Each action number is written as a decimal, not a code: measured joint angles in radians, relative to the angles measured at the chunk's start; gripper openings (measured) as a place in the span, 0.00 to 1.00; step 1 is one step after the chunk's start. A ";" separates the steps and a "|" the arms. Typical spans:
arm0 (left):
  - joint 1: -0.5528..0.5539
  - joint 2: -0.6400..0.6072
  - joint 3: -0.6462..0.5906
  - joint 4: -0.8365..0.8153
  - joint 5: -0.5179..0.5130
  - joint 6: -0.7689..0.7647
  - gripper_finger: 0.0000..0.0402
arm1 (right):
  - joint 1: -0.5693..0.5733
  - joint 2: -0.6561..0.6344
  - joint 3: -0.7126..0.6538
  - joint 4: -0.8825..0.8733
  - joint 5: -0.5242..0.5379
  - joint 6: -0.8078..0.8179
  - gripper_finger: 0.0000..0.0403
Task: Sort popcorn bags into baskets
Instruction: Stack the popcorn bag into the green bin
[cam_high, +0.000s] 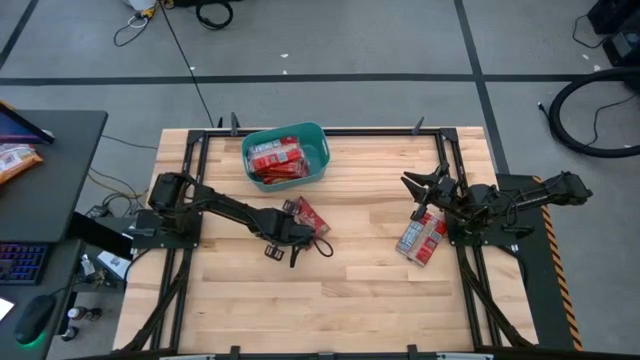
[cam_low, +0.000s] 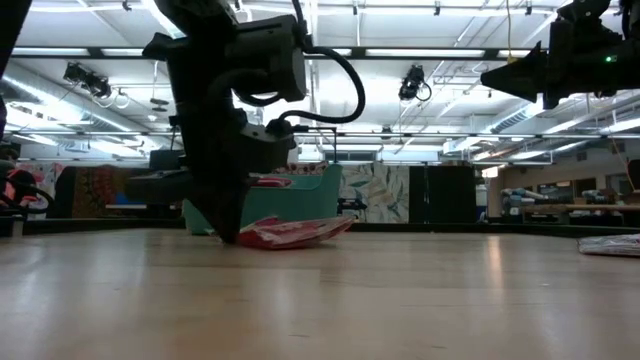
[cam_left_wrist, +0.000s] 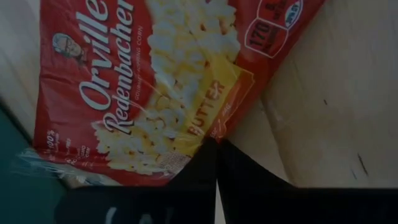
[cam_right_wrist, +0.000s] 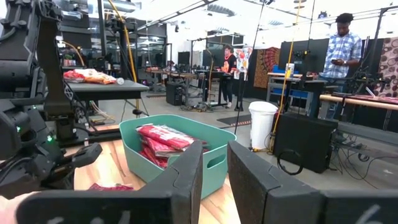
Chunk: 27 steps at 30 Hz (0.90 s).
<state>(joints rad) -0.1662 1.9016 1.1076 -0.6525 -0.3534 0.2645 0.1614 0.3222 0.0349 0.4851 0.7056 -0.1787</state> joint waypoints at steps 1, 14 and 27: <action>-0.001 -0.009 -0.001 0.000 0.002 -0.003 0.01 | 0.000 0.000 0.000 0.000 0.000 0.000 0.20; 0.000 -0.166 -0.003 -0.025 -0.037 -0.096 0.01 | 0.000 0.000 0.000 0.001 0.001 0.000 0.20; 0.001 -0.199 -0.002 -0.018 -0.166 -0.089 0.00 | 0.000 0.000 0.000 0.000 0.001 0.000 0.20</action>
<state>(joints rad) -0.1654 1.7030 1.1053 -0.6709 -0.5192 0.1753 0.1612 0.3222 0.0349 0.4855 0.7063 -0.1787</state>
